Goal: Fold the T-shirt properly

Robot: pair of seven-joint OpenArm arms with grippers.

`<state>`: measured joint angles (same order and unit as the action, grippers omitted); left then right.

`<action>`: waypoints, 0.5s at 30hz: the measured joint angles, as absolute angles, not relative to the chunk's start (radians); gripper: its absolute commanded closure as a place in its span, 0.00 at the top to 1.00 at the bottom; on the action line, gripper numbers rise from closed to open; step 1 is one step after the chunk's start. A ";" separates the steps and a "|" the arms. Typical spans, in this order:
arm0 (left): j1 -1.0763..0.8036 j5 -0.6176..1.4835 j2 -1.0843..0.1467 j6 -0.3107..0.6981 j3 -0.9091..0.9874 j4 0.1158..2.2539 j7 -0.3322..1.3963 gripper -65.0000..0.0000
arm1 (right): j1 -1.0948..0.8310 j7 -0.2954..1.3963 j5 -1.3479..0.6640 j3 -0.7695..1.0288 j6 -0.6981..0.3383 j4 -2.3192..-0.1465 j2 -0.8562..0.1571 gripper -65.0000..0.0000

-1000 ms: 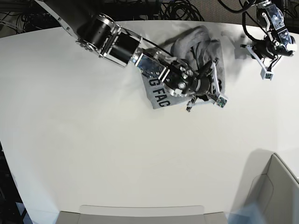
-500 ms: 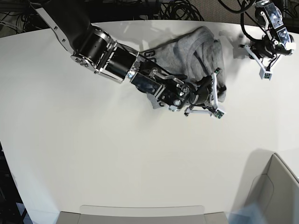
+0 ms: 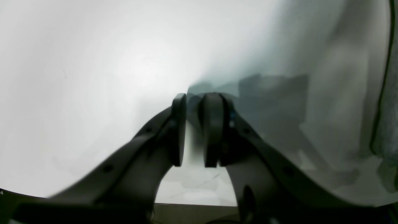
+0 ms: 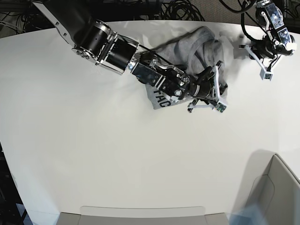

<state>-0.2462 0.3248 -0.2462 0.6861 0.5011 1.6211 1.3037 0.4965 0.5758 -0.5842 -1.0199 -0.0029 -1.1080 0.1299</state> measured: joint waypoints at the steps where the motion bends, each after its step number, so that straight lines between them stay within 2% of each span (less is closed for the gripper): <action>1: -0.246 0.325 -0.246 0.686 0.501 1.621 1.303 0.16 | 0.498 0.568 -0.580 -1.021 0.004 -1.108 0.125 0.02; 5: -0.245 0.329 -0.246 0.688 0.505 1.621 1.304 0.16 | 0.457 0.540 -0.582 -1.007 -0.021 -1.233 0.130 0.02; 8: -0.221 0.333 -0.249 0.690 0.506 1.633 1.309 0.15 | 0.378 0.490 -0.605 -0.896 -0.051 -1.393 0.107 0.02; 11: -0.177 0.309 -0.235 0.690 0.506 1.677 1.347 0.05 | 0.340 0.492 -0.597 -0.733 0.040 -1.491 0.027 0.02; 13: -0.155 0.324 -0.216 0.697 0.487 1.735 1.349 0.00 | 0.332 0.579 -0.579 -0.649 0.086 -1.526 -0.054 0.02; 15: -0.126 0.345 -0.213 0.701 0.482 1.826 1.345 0.00 | 0.314 0.672 -0.572 -0.598 0.109 -1.559 -0.107 0.02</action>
